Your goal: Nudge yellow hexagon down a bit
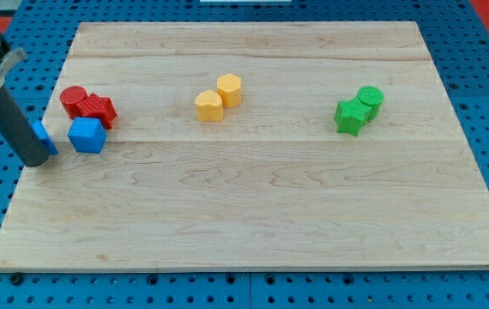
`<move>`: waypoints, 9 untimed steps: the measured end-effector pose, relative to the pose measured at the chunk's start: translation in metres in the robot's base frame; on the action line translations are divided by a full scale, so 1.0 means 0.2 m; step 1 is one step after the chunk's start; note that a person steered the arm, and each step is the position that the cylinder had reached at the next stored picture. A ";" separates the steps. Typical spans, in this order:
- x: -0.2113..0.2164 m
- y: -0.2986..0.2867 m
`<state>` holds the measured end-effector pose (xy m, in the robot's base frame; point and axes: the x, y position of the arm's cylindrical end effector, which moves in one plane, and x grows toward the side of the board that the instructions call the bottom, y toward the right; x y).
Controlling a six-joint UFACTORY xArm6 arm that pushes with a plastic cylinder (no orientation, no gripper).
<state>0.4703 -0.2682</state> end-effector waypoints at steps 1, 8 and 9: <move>-0.07 0.00; 0.19 1.05; 0.19 1.29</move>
<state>0.5085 -0.0099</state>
